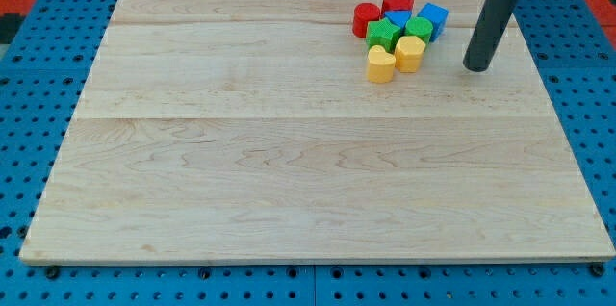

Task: Push the red blocks into the green star

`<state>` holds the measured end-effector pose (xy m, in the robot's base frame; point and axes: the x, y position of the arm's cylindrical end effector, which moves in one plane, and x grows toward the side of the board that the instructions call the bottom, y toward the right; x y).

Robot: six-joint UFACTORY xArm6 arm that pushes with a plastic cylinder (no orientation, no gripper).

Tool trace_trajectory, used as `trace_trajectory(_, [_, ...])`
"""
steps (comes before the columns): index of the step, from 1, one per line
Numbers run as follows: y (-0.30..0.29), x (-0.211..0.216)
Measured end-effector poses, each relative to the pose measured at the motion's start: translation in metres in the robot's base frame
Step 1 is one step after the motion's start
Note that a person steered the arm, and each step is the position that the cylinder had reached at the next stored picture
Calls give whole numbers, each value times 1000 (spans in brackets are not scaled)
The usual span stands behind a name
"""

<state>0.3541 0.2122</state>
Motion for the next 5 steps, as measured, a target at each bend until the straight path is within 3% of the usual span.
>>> trace_trajectory(4, [-7,-130])
trace_trajectory(5, [-24,-145])
